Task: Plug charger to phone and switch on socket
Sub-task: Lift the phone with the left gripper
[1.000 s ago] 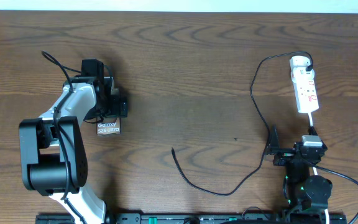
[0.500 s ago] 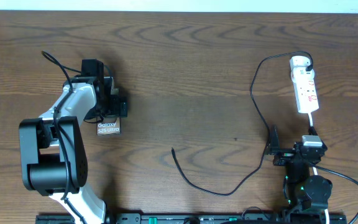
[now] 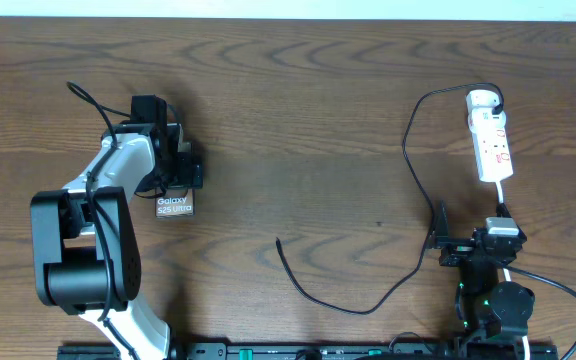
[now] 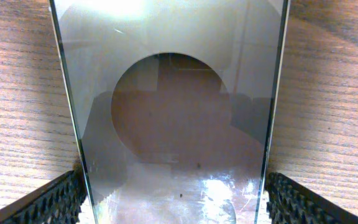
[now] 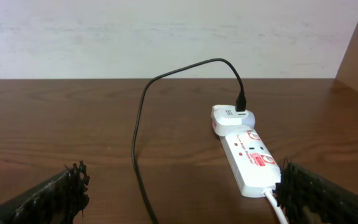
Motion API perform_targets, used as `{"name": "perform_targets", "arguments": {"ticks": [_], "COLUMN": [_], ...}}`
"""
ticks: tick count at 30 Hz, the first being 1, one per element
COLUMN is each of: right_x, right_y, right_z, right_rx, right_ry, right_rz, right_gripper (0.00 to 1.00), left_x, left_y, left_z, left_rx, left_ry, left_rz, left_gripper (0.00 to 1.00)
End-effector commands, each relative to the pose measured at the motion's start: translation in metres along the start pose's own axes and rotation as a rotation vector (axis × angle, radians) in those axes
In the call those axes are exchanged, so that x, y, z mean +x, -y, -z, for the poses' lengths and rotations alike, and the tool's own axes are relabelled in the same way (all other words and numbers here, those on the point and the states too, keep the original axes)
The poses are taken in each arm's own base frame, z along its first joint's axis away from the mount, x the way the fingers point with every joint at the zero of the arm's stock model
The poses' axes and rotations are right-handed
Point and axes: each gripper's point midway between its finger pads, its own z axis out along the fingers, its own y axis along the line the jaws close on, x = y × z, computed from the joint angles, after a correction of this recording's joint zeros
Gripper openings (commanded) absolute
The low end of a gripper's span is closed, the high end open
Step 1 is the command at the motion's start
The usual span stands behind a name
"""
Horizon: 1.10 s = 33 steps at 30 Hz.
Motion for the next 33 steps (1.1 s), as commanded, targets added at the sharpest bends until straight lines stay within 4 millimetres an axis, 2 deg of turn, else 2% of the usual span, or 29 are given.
{"name": "perform_targets", "arguments": {"ticks": [1,14,26,33], "right_x": [0.0007,0.0007,0.0007,0.0007], "right_y": [-0.0023,-0.0023,-0.0023,-0.0023], "right_z": [0.0001,0.0001,0.0001,0.0001], "right_rx": [-0.011,-0.011,-0.011,-0.011], "right_ry": [-0.001,-0.001,-0.001,-0.001], "right_rz": [0.01,0.01,0.01,0.01], "right_gripper": [0.99,0.99,0.99,0.99], "left_x": [0.0111,0.01,0.01,0.01], "left_y": [-0.0007,-0.0007,-0.0007,-0.0007], "left_z": [-0.0072,-0.0073,-0.0073,-0.0073], "left_rx": [0.004,0.004,0.004,0.004], "left_ry": [-0.034,-0.03,-0.03,-0.03], "left_rz": [0.005,0.005,0.005,0.005], "left_gripper": [0.9,0.81,0.8,0.75]}}
